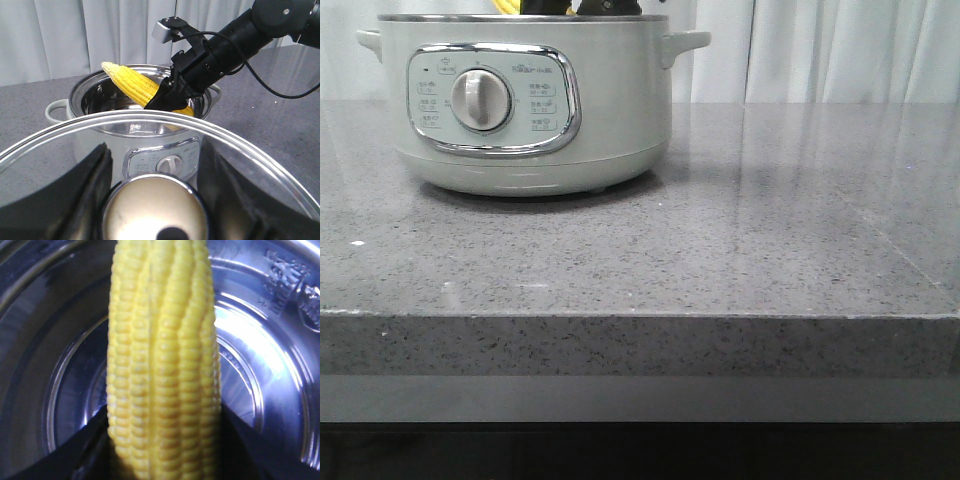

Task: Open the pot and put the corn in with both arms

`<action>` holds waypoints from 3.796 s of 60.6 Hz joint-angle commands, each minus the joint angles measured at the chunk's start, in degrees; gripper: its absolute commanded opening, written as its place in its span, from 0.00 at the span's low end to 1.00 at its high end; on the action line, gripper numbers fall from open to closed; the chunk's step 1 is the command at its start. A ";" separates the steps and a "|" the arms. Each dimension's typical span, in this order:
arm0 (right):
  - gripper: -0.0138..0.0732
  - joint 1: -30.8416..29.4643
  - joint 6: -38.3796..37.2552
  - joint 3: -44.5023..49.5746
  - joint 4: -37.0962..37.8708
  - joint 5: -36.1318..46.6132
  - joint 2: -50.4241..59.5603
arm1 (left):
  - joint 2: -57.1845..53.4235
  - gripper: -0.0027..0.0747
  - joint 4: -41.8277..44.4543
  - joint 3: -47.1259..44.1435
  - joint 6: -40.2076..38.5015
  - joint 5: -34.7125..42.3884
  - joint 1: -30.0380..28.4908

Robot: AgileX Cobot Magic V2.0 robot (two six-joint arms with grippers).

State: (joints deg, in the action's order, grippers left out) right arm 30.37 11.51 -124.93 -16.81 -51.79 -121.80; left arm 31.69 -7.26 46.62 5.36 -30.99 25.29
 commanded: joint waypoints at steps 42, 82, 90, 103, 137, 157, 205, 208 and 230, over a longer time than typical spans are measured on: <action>0.77 -0.34 -1.68 4.20 -0.05 0.89 18.69 | -0.20 0.28 -0.57 2.20 -0.08 8.25 -0.11; 0.77 -0.34 -0.02 57.28 0.73 24.67 62.36 | -0.20 0.28 -0.57 2.20 -0.08 8.25 -0.11; 0.77 -0.34 -0.02 64.35 0.73 25.70 70.16 | -0.20 0.28 -0.57 2.20 -0.08 8.25 -0.11; 0.77 -0.34 -0.02 73.24 0.73 26.41 79.74 | -0.20 0.28 -0.57 2.20 -0.08 8.25 -0.11; 0.77 -0.34 -0.02 76.91 0.73 26.51 84.02 | -0.20 0.28 -0.57 2.20 -0.08 8.25 -0.11; 0.77 -0.34 -0.02 76.91 0.73 26.51 84.02 | 0.99 0.28 -1.60 1.99 -0.08 13.30 -0.11; 0.77 -0.34 -0.02 76.91 0.73 26.51 84.02 | 40.60 0.28 -2.77 26.48 -0.08 25.55 -0.11; 0.77 -0.34 -0.02 76.91 0.73 26.51 84.02 | 43.12 0.28 -2.77 28.41 -0.08 25.66 -0.11; 0.77 -0.34 -0.02 76.91 0.73 26.51 84.02 | 55.17 0.28 -2.77 39.17 -0.08 26.29 -0.11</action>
State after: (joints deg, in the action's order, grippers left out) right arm 30.37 11.18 -46.60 -15.89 -29.60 -37.97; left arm 87.74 -9.52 81.32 5.44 -13.24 25.26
